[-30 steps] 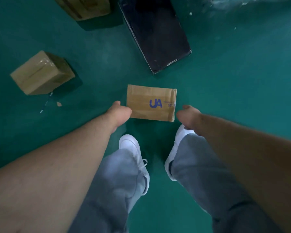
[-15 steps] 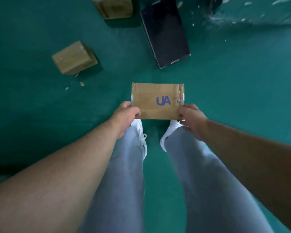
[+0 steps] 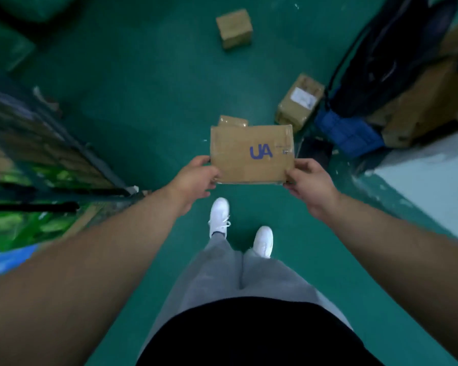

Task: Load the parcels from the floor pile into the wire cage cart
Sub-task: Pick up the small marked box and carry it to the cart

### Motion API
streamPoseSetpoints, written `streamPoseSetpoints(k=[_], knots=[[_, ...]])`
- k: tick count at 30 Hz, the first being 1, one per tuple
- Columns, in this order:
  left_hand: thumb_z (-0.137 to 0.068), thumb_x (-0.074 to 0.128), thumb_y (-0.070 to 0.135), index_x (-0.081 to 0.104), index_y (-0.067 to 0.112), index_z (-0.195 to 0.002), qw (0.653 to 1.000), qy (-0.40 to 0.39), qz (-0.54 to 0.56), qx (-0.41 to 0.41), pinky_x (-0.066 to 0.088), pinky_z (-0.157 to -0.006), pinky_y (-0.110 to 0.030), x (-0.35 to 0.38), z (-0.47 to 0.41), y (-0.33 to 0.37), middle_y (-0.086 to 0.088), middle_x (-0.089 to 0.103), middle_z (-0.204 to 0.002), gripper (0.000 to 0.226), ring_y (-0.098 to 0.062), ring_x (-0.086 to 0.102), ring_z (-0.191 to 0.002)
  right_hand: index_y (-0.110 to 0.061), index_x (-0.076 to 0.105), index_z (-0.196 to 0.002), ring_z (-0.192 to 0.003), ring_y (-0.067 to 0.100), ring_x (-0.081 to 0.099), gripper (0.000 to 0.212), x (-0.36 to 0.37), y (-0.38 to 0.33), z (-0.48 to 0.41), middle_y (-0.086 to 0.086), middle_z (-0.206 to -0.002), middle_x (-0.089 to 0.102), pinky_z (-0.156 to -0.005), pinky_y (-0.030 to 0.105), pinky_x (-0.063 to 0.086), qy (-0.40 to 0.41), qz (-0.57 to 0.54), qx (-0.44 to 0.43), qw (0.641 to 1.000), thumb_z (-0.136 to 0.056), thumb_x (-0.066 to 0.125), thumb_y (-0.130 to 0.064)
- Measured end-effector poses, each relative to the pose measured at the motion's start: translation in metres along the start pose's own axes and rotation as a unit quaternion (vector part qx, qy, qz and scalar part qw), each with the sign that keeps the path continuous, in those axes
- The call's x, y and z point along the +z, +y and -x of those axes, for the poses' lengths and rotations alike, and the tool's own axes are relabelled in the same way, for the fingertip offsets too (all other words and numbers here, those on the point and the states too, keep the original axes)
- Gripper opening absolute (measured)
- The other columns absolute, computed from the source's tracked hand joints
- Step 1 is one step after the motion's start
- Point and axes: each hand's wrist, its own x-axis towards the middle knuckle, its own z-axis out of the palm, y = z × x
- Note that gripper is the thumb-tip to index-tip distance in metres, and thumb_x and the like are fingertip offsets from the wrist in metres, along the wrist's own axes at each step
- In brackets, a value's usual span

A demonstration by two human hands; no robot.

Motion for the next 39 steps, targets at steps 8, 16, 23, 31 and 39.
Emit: streamPoseSetpoints(k=[8,16,23,31,39], knots=[[-0.095,0.054,0.011,0.054,0.030,-0.128,0.944,0.170,0.281,-0.039,0.047,-0.078,-0.037,-0.056,0.120,-0.141,-0.003,0.067,-0.092,0.038,-0.024,0.063,-0.088,-0.024,0.065,-0.102,-0.082,0.020,0.069,0.013,0.103,-0.006,0.097,0.008,-0.098,0.073,-0.084,0.038,0.061,-0.154,0.177,-0.093,0.968,-0.099,0.064,-0.012],[-0.098,0.055,0.017,0.054,0.030,-0.131,0.857,0.269,0.438,-0.046,0.051,-0.089,-0.041,-0.129,0.211,-0.275,-0.004,0.069,-0.101,0.035,-0.024,0.065,-0.094,-0.027,0.063,-0.103,-0.086,0.019,0.068,0.009,0.250,0.042,0.193,0.002,-0.096,0.073,-0.090,0.043,0.057,-0.260,0.312,-0.160,0.900,-0.099,0.061,-0.019],[-0.098,0.056,0.017,0.056,0.031,-0.130,0.815,0.315,0.485,-0.049,0.052,-0.097,-0.046,-0.220,0.261,-0.397,-0.005,0.069,-0.105,0.035,-0.025,0.065,-0.098,-0.015,0.060,-0.095,-0.078,0.020,0.063,0.028,0.379,0.120,0.272,0.005,-0.093,0.070,-0.085,0.046,0.058,-0.272,0.360,-0.152,0.880,-0.098,0.063,-0.042],[-0.097,0.059,0.018,0.056,0.030,-0.130,0.799,0.334,0.495,-0.067,0.052,-0.097,-0.047,-0.325,0.292,-0.493,-0.004,0.070,-0.109,0.036,-0.026,0.065,-0.102,-0.012,0.058,-0.091,-0.076,0.022,0.060,0.029,0.502,0.174,0.334,0.011,-0.089,0.068,-0.084,0.054,0.059,-0.287,0.409,-0.169,0.850,-0.101,0.060,-0.039],[-0.097,0.061,0.017,0.043,0.019,-0.147,0.783,0.321,0.528,-0.073,0.054,-0.095,-0.045,-0.420,0.233,-0.470,-0.006,0.062,-0.121,0.053,-0.029,0.062,-0.111,-0.006,0.056,-0.097,-0.083,0.028,0.071,0.025,0.583,0.134,0.315,0.017,-0.103,0.068,-0.058,0.028,0.056,-0.248,0.306,-0.100,0.913,-0.105,0.056,-0.030]])
